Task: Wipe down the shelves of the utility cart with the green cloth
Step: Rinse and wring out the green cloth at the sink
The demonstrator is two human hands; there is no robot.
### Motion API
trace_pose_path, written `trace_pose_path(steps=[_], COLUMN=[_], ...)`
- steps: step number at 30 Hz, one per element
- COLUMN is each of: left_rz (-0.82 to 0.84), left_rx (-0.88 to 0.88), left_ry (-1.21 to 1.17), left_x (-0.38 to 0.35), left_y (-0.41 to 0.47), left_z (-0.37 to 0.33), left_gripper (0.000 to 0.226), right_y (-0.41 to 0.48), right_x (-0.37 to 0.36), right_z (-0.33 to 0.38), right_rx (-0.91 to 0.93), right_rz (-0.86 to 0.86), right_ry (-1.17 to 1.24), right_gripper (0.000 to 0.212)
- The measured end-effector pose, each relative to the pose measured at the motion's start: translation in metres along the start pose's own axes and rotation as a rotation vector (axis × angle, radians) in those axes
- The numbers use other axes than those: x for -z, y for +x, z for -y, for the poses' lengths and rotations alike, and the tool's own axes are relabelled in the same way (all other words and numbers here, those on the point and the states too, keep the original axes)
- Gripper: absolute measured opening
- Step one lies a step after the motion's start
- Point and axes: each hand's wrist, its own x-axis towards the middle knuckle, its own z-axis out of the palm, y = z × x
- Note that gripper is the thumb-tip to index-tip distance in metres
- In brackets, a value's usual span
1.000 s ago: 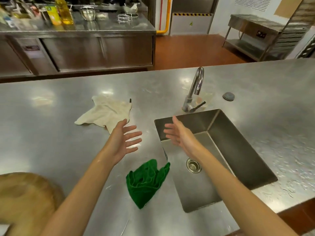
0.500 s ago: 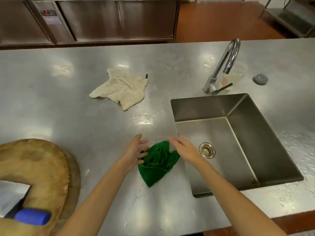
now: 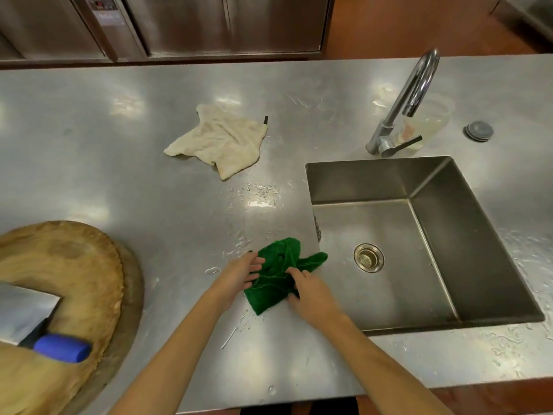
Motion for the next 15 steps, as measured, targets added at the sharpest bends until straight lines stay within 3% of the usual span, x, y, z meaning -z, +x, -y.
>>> trace_pose_path(steps=[6, 9, 15], left_rz=[0.005, -0.034, -0.051], left_rx=[-0.133, -0.289, -0.647], left_ry=[0.232, 0.377, 0.348], left_x=[-0.004, -0.013, -0.043], left_y=[-0.004, -0.01, -0.017], left_z=[0.001, -0.008, -0.021], left_gripper=[0.027, 0.037, 0.076], right_y=[0.002, -0.004, -0.027], right_x=[0.047, 0.077, 0.142], right_z=[0.012, 0.025, 0.039], right_rx=[0.089, 0.15, 0.201], right_rz=[-0.103, -0.211, -0.429], right_ry=[0.256, 0.475, 0.808], right_gripper=[0.032, 0.026, 0.023])
